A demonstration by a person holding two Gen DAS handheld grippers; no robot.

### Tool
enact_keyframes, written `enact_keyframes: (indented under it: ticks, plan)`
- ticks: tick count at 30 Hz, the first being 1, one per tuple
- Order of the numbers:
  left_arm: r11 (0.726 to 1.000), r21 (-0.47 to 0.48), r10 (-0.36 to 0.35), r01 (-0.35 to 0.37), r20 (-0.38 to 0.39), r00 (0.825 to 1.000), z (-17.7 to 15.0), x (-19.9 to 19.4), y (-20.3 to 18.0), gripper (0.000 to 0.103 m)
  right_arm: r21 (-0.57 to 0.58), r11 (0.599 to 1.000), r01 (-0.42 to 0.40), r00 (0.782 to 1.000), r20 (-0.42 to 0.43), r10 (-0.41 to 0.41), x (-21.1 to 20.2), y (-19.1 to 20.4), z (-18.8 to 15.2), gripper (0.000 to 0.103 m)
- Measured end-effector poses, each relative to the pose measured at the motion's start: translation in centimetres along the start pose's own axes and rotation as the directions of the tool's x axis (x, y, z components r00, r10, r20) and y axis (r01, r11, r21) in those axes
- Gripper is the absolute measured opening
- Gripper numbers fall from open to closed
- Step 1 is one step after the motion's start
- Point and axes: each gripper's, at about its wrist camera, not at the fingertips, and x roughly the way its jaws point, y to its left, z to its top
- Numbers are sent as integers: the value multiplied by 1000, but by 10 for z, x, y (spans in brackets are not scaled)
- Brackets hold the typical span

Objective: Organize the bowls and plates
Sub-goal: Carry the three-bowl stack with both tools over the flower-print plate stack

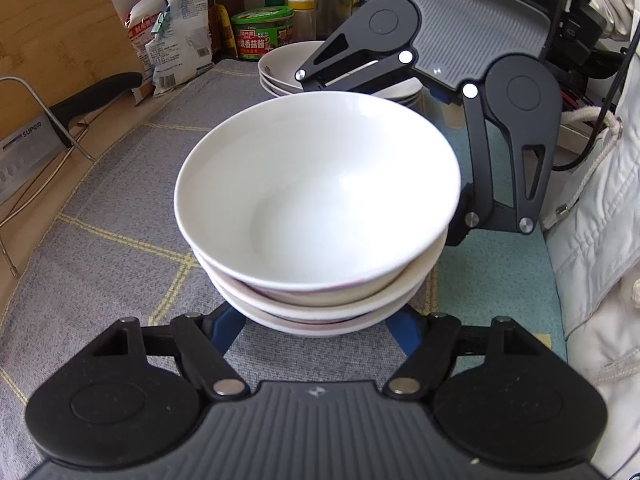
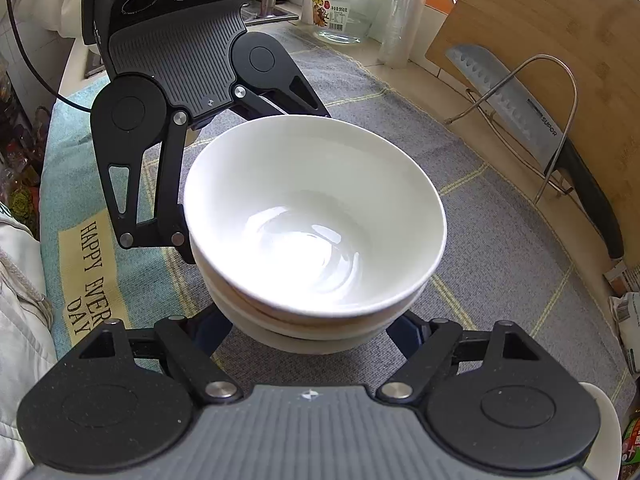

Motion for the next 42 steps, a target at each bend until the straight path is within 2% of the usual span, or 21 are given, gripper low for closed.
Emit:
enact_keyframes:
  ticks: [9, 19, 31, 42]
  plan:
    - [1000, 7, -19, 19, -17, 1000, 3, 3, 5, 77, 1, 1000, 0, 1000, -6, 0, 0, -1, 1, 86]
    - [1000, 11, 17, -17, -24, 1000, 2, 2, -2, 77, -20, 999, 36, 999, -4, -36, -1, 8, 2, 86]
    - [999, -20, 47, -48, -68, 997, 3, -2, -12, 77, -37, 999, 21, 1000, 7, -20, -9, 17, 2, 86]
    - [994, -51, 90, -95, -95, 991, 13, -8, -25, 76, -61, 998, -4, 998, 58, 7, -32, 19, -7, 86]
